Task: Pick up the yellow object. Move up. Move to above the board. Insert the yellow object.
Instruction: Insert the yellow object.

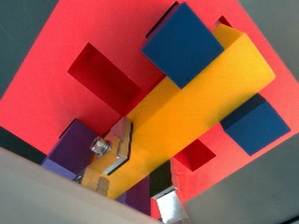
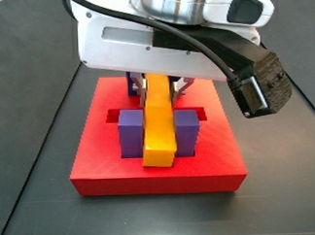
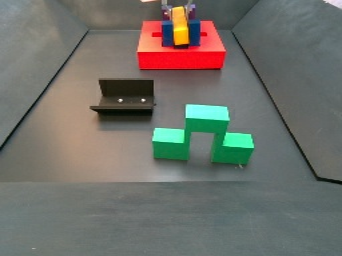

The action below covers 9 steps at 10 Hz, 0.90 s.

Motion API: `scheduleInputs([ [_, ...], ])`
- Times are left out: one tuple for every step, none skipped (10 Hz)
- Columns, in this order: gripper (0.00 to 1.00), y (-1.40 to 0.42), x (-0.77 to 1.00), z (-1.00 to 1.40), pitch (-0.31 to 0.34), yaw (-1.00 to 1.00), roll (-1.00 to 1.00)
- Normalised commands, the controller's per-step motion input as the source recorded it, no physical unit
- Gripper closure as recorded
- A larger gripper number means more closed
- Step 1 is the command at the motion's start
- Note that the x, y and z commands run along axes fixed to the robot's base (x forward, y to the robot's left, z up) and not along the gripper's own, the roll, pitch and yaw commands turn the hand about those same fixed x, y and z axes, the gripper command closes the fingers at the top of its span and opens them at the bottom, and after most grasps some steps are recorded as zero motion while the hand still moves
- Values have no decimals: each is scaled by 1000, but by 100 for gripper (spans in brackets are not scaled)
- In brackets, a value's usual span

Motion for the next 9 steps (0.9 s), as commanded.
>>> scheduleInputs([
  [100,0,66,-77,-51,183,204],
  [100,0,17,-126,-64,171,140],
  [100,0,0,-206,-66,131,79],
  [100,0,-71,-417,-49,94,16],
  [100,0,-143,-606,0,54,4],
  [100,0,-26,-654,16,0,0],
  [100,0,0,-720,27,0,-1],
  [100,0,0,-754,34,0,-50],
  [100,20,11,-937,4,0,-90],
])
